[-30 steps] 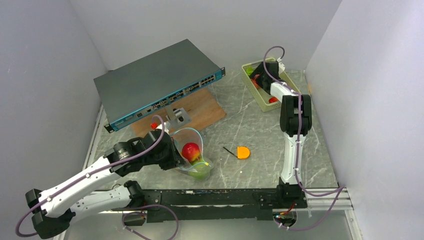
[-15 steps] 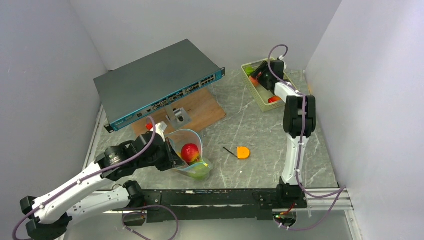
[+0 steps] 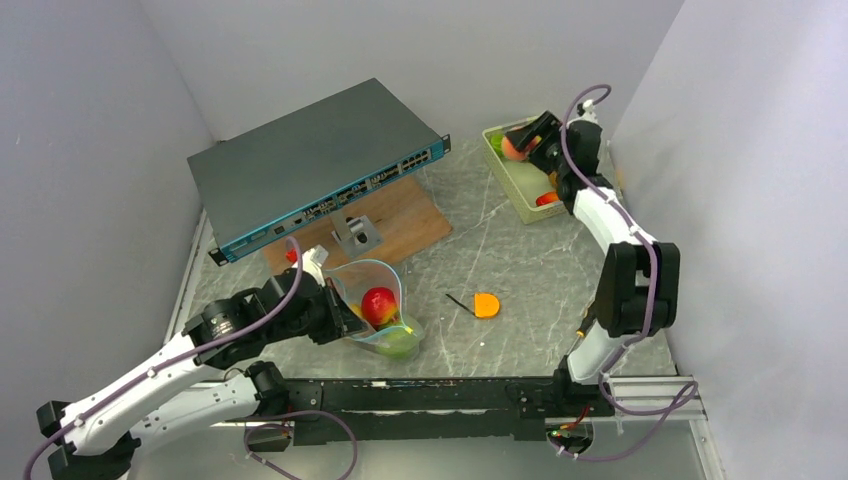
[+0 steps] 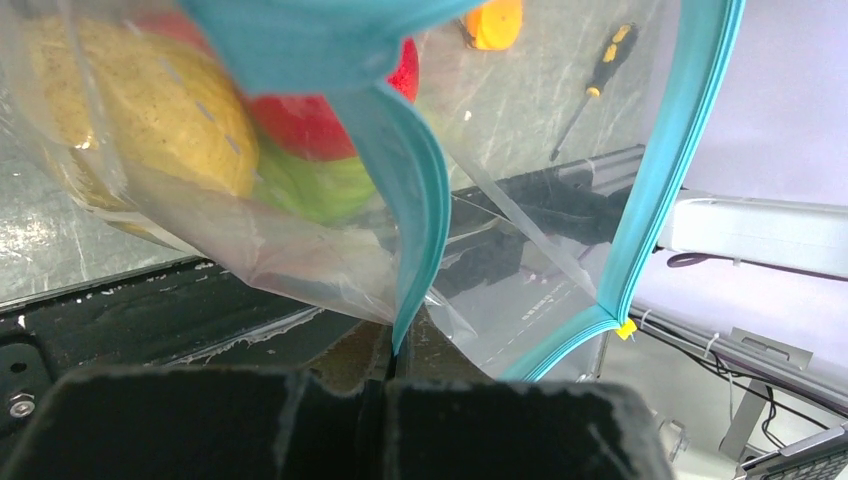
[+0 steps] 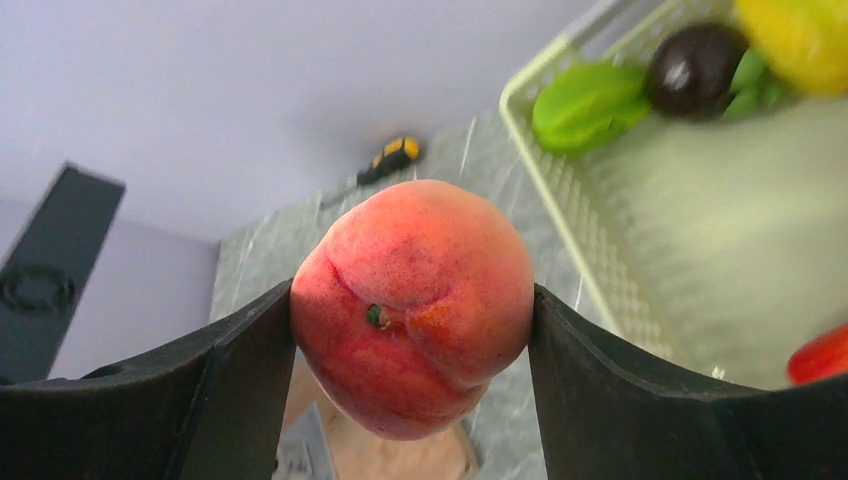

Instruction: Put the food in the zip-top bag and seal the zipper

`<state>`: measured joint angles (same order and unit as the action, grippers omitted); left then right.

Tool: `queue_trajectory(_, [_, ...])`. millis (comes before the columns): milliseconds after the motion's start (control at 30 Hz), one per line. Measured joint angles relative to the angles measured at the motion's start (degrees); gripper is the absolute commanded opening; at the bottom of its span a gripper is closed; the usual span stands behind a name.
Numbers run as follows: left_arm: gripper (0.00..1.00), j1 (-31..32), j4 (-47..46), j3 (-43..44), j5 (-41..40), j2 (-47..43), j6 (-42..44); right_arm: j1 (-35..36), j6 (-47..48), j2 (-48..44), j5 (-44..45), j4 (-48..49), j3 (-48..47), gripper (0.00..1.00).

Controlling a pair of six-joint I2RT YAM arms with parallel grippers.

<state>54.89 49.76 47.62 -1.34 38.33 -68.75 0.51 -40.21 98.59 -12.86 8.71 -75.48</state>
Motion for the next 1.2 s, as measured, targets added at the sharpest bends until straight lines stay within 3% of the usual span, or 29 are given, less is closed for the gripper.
queue_trajectory(267, [0.00,0.0,-2.3,-2.5,0.0,-1.9,-0.2,7.5,-1.5,-7.3,-4.5,0.8,18.5,0.42])
queue_trajectory(467, [0.00,0.0,-3.3,-3.4,0.0,-2.4,-0.5,17.2,-0.6,-10.8,-7.0,-1.0,25.1,0.41])
queue_trajectory(700, [0.00,0.0,-4.3,-3.4,0.0,-2.4,-0.8,26.1,0.4,-23.4,-10.2,-2.7,34.8,0.37])
queue_trajectory(800, [0.00,0.0,-4.7,-3.4,0.0,-2.4,-0.9,28.3,1.4,-33.6,-9.3,-2.9,38.8,0.37])
queue_trajectory(1000, [0.00,0.0,-5.2,-3.4,0.0,-1.7,-0.9,35.1,4.6,-48.6,-8.5,-0.7,39.1,0.38])
queue_trajectory(1200, [0.00,0.0,-5.6,-3.4,0.0,-1.3,-1.0,44.3,10.1,-45.4,-7.4,-1.0,30.5,0.45])
